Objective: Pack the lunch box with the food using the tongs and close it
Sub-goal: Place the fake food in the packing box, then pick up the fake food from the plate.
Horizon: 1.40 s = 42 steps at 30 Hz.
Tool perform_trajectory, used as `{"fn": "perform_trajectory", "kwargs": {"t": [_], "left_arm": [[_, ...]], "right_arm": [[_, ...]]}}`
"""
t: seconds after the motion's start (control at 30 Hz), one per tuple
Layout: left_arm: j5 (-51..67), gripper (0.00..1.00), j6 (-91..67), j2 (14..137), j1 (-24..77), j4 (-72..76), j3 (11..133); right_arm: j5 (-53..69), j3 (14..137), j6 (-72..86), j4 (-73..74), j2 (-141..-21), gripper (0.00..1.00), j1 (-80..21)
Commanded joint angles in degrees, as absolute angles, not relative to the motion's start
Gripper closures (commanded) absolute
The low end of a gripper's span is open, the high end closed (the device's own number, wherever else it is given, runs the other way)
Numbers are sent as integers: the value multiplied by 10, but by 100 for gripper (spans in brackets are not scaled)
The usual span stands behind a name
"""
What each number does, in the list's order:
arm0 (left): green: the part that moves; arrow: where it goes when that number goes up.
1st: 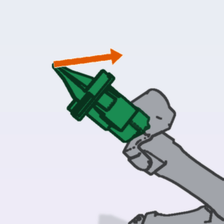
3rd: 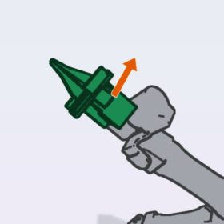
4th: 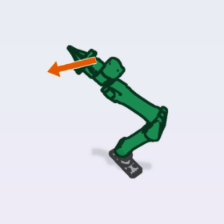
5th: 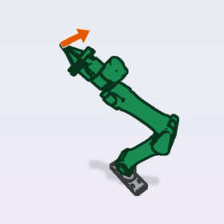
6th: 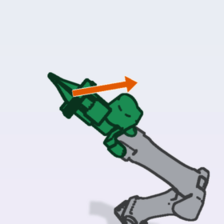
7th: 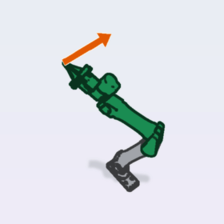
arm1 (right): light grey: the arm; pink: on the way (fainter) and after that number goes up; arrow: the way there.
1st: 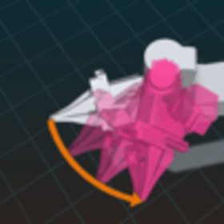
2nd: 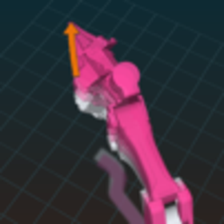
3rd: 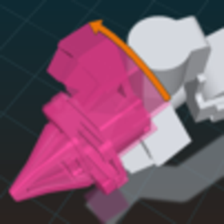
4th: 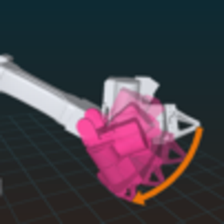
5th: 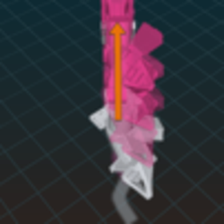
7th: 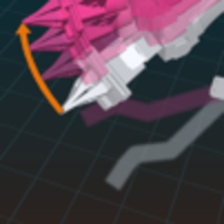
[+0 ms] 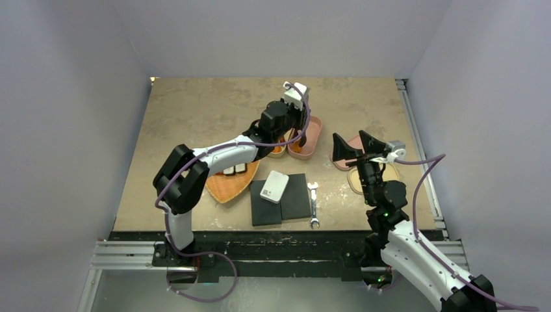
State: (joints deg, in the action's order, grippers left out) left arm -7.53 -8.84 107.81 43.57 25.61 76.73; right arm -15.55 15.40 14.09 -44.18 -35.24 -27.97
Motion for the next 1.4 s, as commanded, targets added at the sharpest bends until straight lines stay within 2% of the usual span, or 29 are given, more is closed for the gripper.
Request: {"fn": "perform_trajectory", "kwargs": {"t": [0.0,0.2,0.47,0.73,0.97,1.17,1.37], "left_arm": [[-74,73,-85,1074,437,285,798],[-75,71,-84,1072,437,283,798],[-66,76,-92,1041,437,280,805],[-111,78,-105,961,430,107,825],[-106,79,-137,825,360,-30,714],[-156,77,-143,710,314,-122,631],[-186,76,-161,622,282,-122,536]], "right_arm": [[-162,151,140,-458,-353,1,-280],[-162,151,140,-458,-355,1,-280],[-163,151,139,-459,-355,1,-280],[-163,150,139,-459,-357,1,-280],[-158,150,141,-463,-360,1,-280],[-160,151,142,-466,-367,1,-280],[-160,149,142,-469,-370,1,-280]]}}
